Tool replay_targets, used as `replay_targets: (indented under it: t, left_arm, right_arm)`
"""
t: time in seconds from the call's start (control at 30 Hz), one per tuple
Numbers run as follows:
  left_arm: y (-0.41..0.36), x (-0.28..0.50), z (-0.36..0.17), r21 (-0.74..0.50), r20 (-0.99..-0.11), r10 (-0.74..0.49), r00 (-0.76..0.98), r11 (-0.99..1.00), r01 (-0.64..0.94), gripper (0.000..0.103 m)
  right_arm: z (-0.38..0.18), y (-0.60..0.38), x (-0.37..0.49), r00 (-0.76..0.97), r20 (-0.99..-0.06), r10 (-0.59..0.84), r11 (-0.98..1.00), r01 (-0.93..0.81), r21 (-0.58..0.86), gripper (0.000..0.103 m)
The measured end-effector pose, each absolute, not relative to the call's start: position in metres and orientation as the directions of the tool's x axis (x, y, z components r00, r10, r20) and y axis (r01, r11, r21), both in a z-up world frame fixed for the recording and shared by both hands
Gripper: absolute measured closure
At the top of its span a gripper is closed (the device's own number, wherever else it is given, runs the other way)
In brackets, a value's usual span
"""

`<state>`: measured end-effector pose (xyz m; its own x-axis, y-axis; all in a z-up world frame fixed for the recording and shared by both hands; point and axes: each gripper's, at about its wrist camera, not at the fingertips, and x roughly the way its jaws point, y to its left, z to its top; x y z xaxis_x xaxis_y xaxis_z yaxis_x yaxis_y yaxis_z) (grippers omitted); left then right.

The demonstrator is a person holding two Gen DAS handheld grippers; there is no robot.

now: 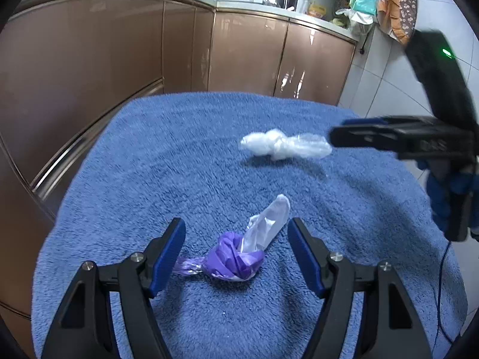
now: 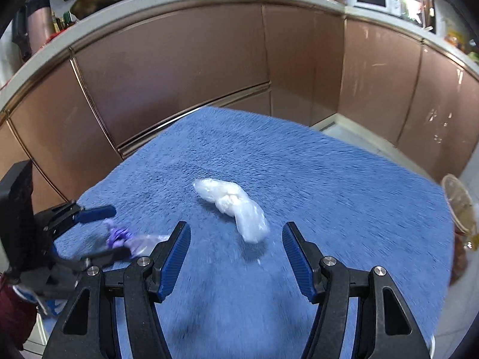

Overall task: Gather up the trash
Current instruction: 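Grasp a clear plastic bag with the right gripper while the left grasps a purple wrapper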

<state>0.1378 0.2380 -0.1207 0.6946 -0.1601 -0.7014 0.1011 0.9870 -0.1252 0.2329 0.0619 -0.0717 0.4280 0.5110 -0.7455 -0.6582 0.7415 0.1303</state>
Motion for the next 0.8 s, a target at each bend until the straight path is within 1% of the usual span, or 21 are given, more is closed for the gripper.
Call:
replay_targets:
  t: [0.17, 0.23, 0.3, 0.33, 0.37, 0.4, 0.43, 0.5, 0.53, 0.6, 0.63, 0.8]
  left_arm:
    - [0.238, 0.141, -0.126, -0.154, -0.706, -0.196, 0.680, 0.980, 0.122, 0.036]
    - [0.238, 0.142, -0.129, -0.164, -0.714, -0.207, 0.669, 0.978, 0.128, 0.043]
    - [0.238, 0.144, -0.132, -0.178, -0.721, -0.221, 0.657, 0.975, 0.132, 0.052]
    - [0.239, 0.145, -0.133, -0.183, -0.723, -0.225, 0.654, 0.974, 0.133, 0.054]
    - [0.239, 0.145, -0.134, -0.188, -0.725, -0.230, 0.649, 0.973, 0.135, 0.058]
    - [0.238, 0.146, -0.135, -0.191, -0.727, -0.234, 0.646, 0.972, 0.137, 0.063]
    - [0.238, 0.146, -0.135, -0.190, -0.729, -0.234, 0.643, 0.972, 0.138, 0.065]
    - [0.236, 0.146, -0.136, -0.179, -0.734, -0.228, 0.640, 0.974, 0.140, 0.066]
    - [0.234, 0.146, -0.136, -0.172, -0.736, -0.223, 0.640, 0.975, 0.142, 0.067]
    - [0.230, 0.148, -0.138, -0.152, -0.742, -0.211, 0.636, 0.977, 0.147, 0.069]
    - [0.227, 0.149, -0.138, -0.136, -0.745, -0.201, 0.636, 0.979, 0.149, 0.069]
    - [0.216, 0.149, -0.139, -0.068, -0.749, -0.147, 0.646, 0.987, 0.146, 0.071]
  right_arm:
    - [-0.092, 0.083, 0.260, 0.382, -0.763, 0.522, 0.722, -0.674, 0.156, 0.042]
    - [-0.100, 0.091, 0.267, 0.371, -0.769, 0.520, 0.714, -0.683, 0.153, 0.042]
    - [-0.105, 0.098, 0.273, 0.362, -0.775, 0.518, 0.709, -0.688, 0.153, 0.042]
    - [-0.109, 0.101, 0.275, 0.356, -0.779, 0.516, 0.706, -0.691, 0.152, 0.042]
    - [-0.111, 0.103, 0.276, 0.353, -0.782, 0.515, 0.705, -0.693, 0.152, 0.042]
    - [-0.114, 0.105, 0.278, 0.350, -0.784, 0.512, 0.705, -0.694, 0.150, 0.044]
    - [-0.117, 0.107, 0.278, 0.347, -0.788, 0.510, 0.704, -0.695, 0.149, 0.046]
    - [-0.119, 0.110, 0.279, 0.340, -0.792, 0.507, 0.702, -0.696, 0.151, 0.055]
    - [-0.121, 0.111, 0.279, 0.337, -0.796, 0.502, 0.703, -0.695, 0.149, 0.057]
    - [-0.124, 0.112, 0.278, 0.332, -0.804, 0.493, 0.702, -0.698, 0.142, 0.070]
    - [-0.126, 0.113, 0.277, 0.331, -0.807, 0.489, 0.702, -0.699, 0.139, 0.073]
    - [-0.120, 0.108, 0.262, 0.348, -0.799, 0.490, 0.702, -0.701, 0.125, 0.075]
